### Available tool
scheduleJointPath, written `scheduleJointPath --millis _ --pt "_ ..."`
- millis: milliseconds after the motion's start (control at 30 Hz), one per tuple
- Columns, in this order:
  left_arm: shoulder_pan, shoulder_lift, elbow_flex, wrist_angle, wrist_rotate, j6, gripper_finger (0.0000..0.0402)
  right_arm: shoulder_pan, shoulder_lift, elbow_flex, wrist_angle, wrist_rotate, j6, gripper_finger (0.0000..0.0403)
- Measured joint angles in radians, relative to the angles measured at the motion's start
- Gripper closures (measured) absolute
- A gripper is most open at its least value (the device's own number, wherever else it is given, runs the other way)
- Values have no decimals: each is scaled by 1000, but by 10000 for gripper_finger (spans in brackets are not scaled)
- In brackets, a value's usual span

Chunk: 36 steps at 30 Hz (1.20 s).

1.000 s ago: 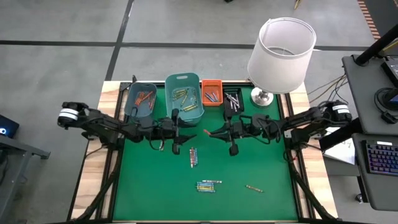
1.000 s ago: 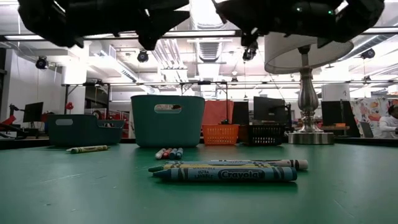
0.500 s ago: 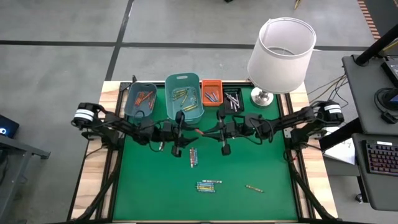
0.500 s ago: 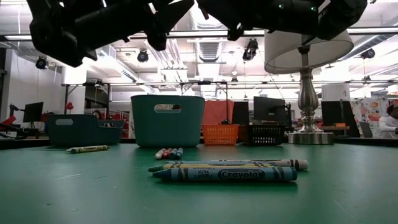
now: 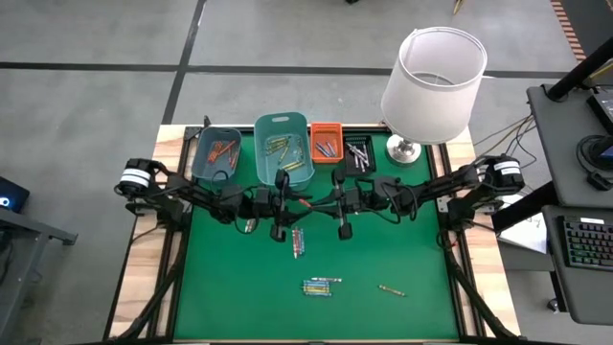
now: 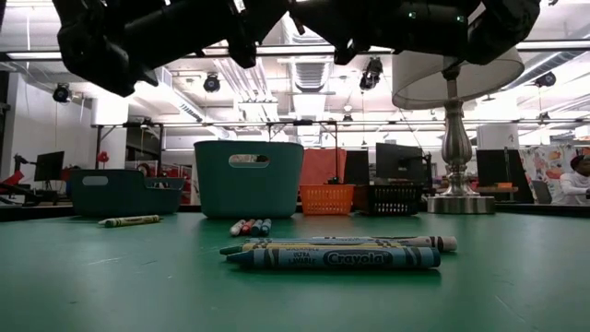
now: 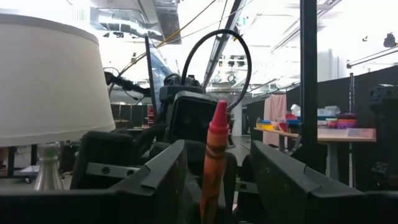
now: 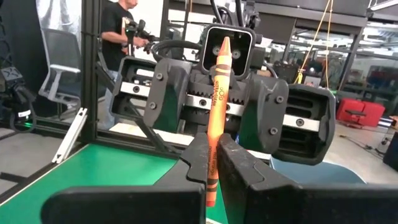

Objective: Sort crayons
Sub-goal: Put the orange crayon into the blue bin

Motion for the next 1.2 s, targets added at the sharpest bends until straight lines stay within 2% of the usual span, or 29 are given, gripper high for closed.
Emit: scheduleJointPath --millis 233,533,600,733,900,967,1033,1133,1200 --pt "0 0 -8 -4 -8 9 284 0 -3 0 -1 0 -1 390" --pt "2 -9 -27 -7 -36 9 383 -3 -7 0 -7 0 43 383" --pt "2 -21 -39 -7 -36 8 395 -6 -13 1 -14 1 68 369" --pt "2 -49 -47 -23 -36 5 391 -9 -28 31 -103 2 101 319" --pt "2 -109 -47 -123 -56 9 395 -9 -48 75 -252 80 100 255" --pt "3 -173 -47 -250 -130 28 395 -9 -74 96 -355 133 119 235" --pt "9 -273 -44 -483 -246 57 396 -9 -103 122 -502 190 154 220" --pt "25 -457 1 -982 -480 63 396 -9 -148 174 -745 268 200 206" --pt "36 -564 63 -1351 -671 19 397 -9 -166 212 -869 296 230 203"
